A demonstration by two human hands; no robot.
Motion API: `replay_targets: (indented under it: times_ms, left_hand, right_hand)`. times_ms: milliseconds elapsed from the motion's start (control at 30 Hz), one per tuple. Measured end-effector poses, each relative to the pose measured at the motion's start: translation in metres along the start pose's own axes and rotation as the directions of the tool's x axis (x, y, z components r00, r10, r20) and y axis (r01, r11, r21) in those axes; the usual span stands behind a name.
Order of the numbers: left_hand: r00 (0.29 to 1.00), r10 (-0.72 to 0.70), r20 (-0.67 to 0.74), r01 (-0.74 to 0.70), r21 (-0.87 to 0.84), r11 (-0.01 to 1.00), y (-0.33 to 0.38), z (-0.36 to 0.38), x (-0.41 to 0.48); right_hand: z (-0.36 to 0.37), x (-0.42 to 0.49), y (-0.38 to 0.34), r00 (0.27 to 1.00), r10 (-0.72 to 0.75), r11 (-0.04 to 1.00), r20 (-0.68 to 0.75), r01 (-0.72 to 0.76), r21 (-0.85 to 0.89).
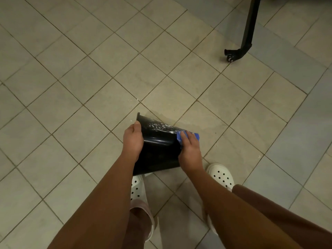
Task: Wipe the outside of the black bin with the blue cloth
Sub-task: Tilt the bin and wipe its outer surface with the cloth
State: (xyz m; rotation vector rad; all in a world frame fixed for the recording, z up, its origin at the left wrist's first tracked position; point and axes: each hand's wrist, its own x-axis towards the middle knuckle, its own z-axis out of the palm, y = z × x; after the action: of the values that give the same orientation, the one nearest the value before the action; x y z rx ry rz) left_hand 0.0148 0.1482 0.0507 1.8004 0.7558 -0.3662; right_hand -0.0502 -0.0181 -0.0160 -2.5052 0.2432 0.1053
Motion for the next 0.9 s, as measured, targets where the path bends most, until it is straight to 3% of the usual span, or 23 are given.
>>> replay_targets:
  times_ms: [133, 233, 400, 600, 667, 833, 900]
  left_hand:
    - [1.0, -0.011, -0.003, 0.011, -0.021, 1.0, 0.0, 0.0, -0.002]
    - [1.0, -0.009, 0.01, 0.009, -0.019, 1.0, 0.001, 0.0, -0.002]
    - [1.0, 0.0, 0.008, 0.0, -0.031, 1.0, -0.001, -0.001, -0.006]
    - [1.0, -0.006, 0.028, 0.007, -0.027, 1.0, 0.0, 0.0, -0.007]
    - [0.999, -0.017, 0.041, 0.018, -0.024, 1.0, 0.0, 0.0, -0.007]
    - [0.999, -0.029, 0.027, 0.031, -0.079, 0.996, -0.002, -0.002, -0.009]
    - [1.0, -0.026, 0.016, 0.028, -0.097, 0.995, -0.003, -0.002, -0.011]
  right_hand:
    - [-0.008, -0.004, 0.001, 0.972, 0.233, 0.971, -0.01, -0.232, 0.06]
    - [0.007, -0.028, -0.017, 0.987, 0.156, 0.988, -0.03, -0.157, -0.004]
    - [-0.001, 0.006, -0.018, 0.996, 0.048, 0.999, 0.081, -0.047, -0.023]
    - [-0.009, 0.002, -0.013, 0.947, 0.304, 0.949, 0.101, -0.292, -0.118]
    - [0.002, -0.012, -0.028, 0.962, 0.259, 0.956, 0.088, -0.242, -0.168]
    - [-0.004, 0.002, -0.027, 0.99, 0.073, 0.995, 0.124, -0.065, -0.072]
    - [-0.009, 0.012, -0.014, 0.985, 0.108, 0.993, 0.138, -0.099, -0.071]
